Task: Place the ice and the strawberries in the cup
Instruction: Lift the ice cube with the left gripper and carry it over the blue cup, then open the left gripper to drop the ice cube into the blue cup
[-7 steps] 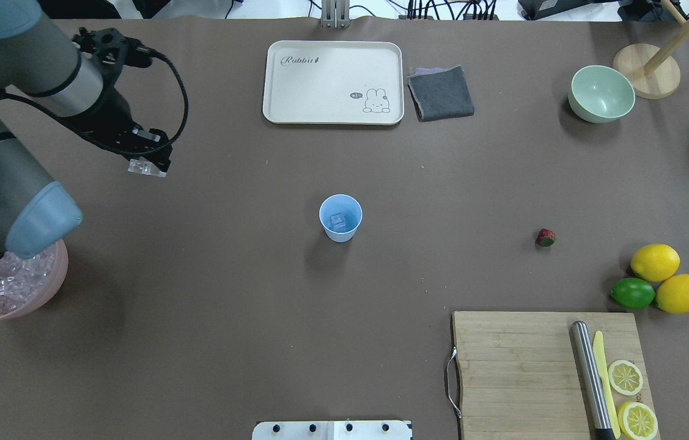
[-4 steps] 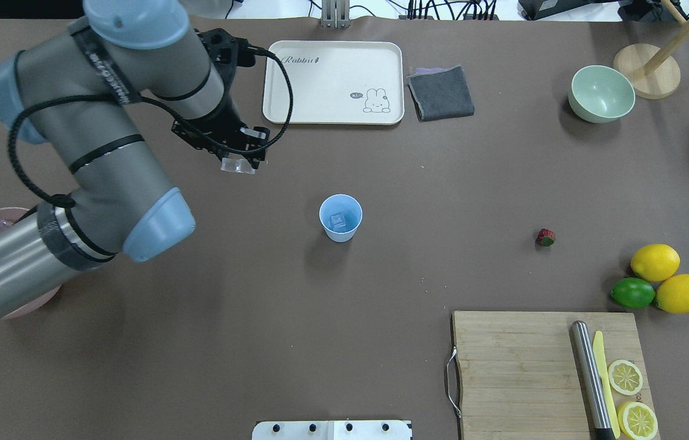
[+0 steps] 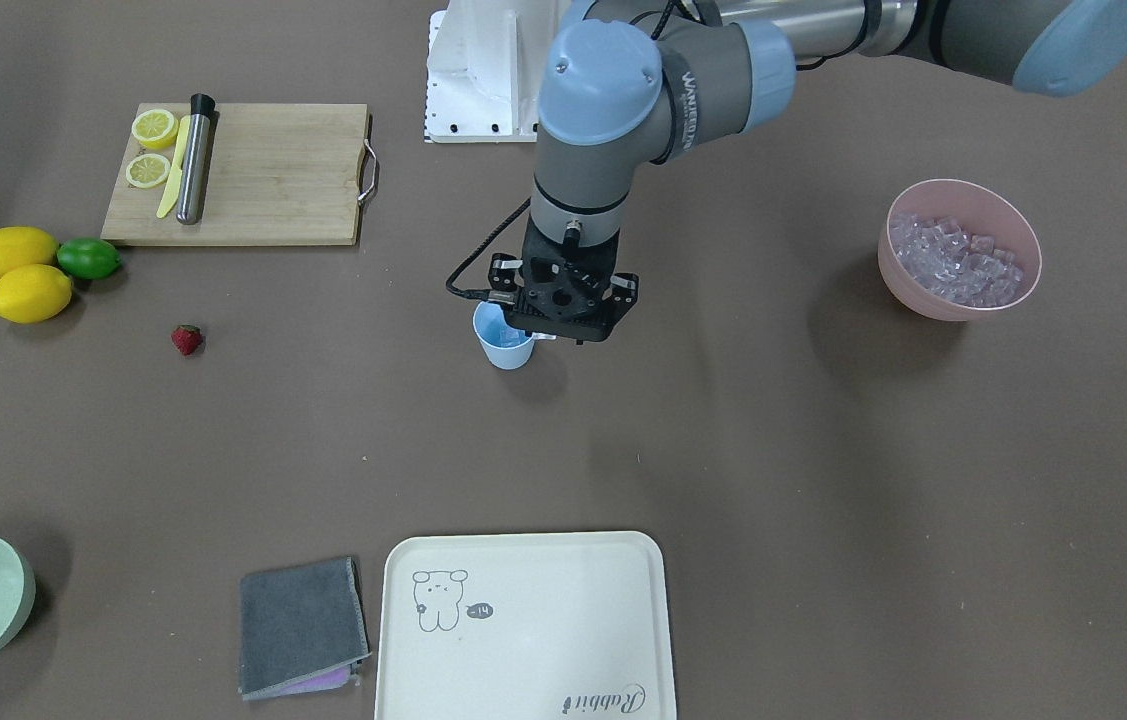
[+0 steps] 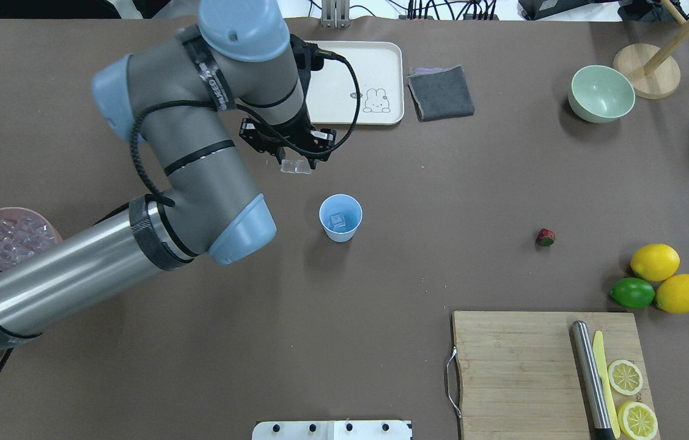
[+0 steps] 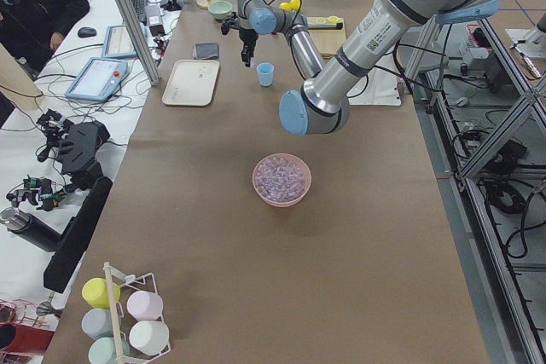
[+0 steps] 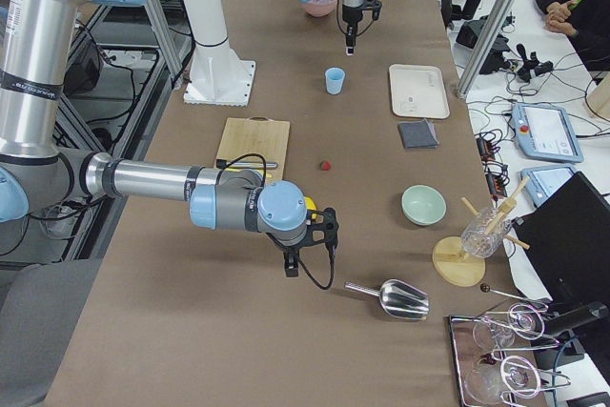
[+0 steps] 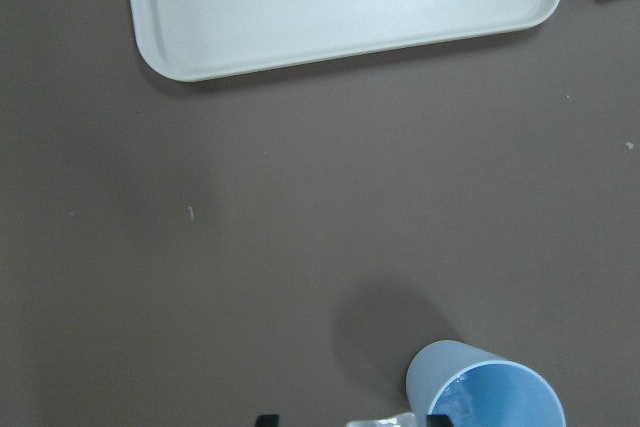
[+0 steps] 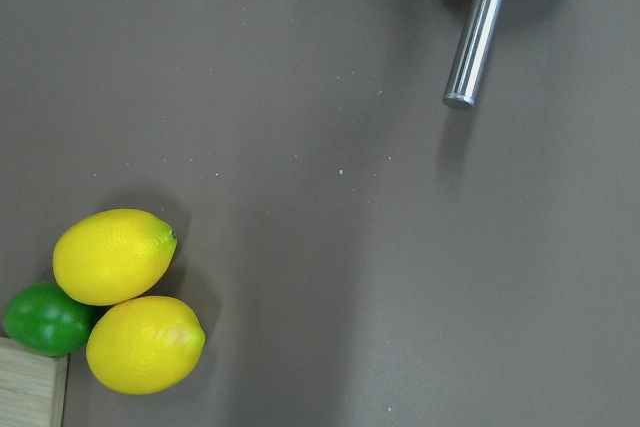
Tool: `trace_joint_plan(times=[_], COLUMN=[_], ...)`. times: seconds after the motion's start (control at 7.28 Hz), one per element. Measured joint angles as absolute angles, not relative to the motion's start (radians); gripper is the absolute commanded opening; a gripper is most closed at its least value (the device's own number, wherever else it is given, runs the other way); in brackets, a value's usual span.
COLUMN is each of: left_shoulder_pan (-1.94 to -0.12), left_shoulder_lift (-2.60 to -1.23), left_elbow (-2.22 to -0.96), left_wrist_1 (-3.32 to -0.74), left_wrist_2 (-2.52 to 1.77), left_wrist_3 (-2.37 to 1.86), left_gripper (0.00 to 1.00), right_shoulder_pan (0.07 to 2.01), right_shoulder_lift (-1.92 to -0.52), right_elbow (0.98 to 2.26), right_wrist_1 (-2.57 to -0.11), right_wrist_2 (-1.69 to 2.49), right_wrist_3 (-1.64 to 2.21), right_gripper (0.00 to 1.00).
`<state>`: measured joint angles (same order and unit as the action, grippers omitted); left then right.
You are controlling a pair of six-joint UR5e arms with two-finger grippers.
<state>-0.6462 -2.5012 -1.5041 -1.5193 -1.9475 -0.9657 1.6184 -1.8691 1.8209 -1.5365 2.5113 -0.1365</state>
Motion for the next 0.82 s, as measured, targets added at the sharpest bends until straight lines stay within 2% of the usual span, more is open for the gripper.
trace_joint_plan(times=[0.55, 0.69, 0.82], left_shoulder_pan=[-0.565, -0.554, -0.543], left_shoulder_lift=[-2.516, -2.513, -2.508], left_elbow=[-1.465, -1.467, -1.47], left_wrist_1=[-1.561, -1.561, -1.562], left_wrist_2=[-1.871, -1.864, -1.85], left_wrist_3=[-1.026, -1.038, -1.045], left_gripper=[0.0, 0.12, 0.4], right_shoulder_pan=[1.618, 1.618, 1.618], right_shoulder_lift=[-1.871, -1.872, -1.873], right_elbow=[1.819, 1.819, 1.818], right_wrist_1=[-1.541, -1.542, -1.542], right_wrist_2=[2.514, 2.514, 2.514], right_wrist_3=[-0.137, -0.137, -0.136], right_gripper=[1.0, 1.0, 1.0])
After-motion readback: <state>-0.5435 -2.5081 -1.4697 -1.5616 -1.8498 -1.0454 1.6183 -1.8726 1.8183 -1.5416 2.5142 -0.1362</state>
